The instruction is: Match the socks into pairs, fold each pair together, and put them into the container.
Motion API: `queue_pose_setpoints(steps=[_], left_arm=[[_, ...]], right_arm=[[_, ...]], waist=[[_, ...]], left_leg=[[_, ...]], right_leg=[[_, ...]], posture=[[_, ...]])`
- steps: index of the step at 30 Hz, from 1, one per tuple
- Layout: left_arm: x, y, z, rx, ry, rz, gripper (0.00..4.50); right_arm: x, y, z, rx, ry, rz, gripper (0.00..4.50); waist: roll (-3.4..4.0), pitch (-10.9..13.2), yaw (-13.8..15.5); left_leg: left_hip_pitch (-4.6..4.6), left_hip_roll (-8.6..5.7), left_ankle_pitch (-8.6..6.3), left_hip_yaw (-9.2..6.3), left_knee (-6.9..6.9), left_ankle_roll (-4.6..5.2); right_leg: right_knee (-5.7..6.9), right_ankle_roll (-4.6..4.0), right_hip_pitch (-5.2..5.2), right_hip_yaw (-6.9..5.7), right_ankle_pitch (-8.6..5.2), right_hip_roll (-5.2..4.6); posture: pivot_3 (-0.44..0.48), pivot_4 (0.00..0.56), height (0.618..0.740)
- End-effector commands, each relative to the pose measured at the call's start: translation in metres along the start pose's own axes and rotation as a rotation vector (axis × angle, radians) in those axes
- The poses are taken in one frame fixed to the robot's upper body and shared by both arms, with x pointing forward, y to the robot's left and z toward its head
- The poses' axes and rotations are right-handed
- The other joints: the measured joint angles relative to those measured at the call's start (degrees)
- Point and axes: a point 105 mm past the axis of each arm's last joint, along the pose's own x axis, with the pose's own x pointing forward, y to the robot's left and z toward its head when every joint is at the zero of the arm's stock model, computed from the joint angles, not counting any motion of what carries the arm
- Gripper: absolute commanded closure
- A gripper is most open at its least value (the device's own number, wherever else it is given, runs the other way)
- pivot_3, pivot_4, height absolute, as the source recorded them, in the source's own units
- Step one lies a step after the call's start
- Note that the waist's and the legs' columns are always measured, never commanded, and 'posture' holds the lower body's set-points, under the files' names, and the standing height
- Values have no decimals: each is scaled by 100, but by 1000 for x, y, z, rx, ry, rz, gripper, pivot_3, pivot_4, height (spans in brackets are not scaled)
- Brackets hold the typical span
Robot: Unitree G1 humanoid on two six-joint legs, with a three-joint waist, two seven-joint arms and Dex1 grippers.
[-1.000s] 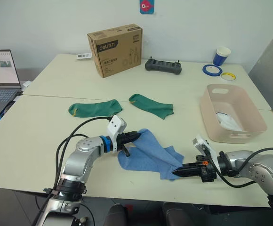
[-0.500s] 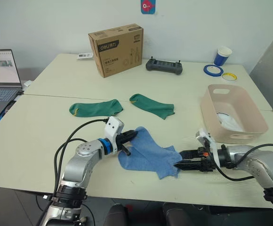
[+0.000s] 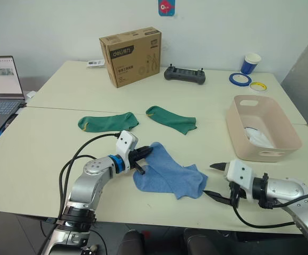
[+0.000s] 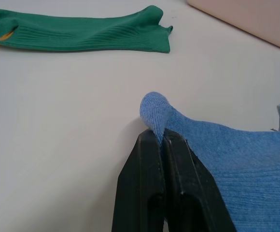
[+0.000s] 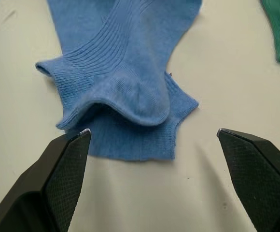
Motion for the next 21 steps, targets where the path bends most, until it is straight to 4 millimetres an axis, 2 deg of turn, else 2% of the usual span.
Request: queue_pose_setpoints(steps=[1,5,7,8,10,14,17,21], left_arm=[[0,1,11,31,-31,-5,4500],[0,0,11,28,-35,-5,4500],[0,-1,12,33,-37,-7,4500],[-1,-1,12,34,-37,-7,4500],[-1,0,11,36,-35,-5,4500],[-3,1,10,39,-30,-1,4500],[-3,0,10,42,-26,-8,4500],[-3,1,11,44,-24,-10,4500]], right_arm=[[1,-6,15,-36,-81,-45,8],[7,4,-1,-78,-3,18,8],[7,1,3,156,-74,-38,8],[5,5,5,300,-114,-33,8],[1,13,8,454,-157,-2,8],[-3,12,4,614,-165,-38,8],[-8,20,7,768,-191,12,8],[-7,32,11,857,-169,75,8]], waist=[[0,0,0],[-1,0,15],[-1,-1,29],[-2,-1,43],[1,-2,51],[0,-2,43],[0,-2,47],[0,-2,43]], left_leg=[[0,2,0,-3,1,0],[0,0,0,-2,4,0],[0,-1,0,1,4,0],[0,0,0,-1,4,0],[0,3,0,-7,0,0],[-1,2,0,-2,3,0],[1,1,0,-1,5,0],[1,1,0,-1,3,0]], right_leg=[[0,0,1,0,0,2],[2,0,3,0,0,0],[1,-1,3,1,0,-3],[2,-1,3,1,1,-2],[5,-4,4,-4,-1,1],[4,-4,5,1,0,-1],[4,-3,5,2,3,-2],[4,-3,4,3,2,-1]], posture=[[0,150,740],[0,150,740],[0,150,740],[0,150,740],[0,150,740],[0,150,740],[0,150,740],[0,150,740]])
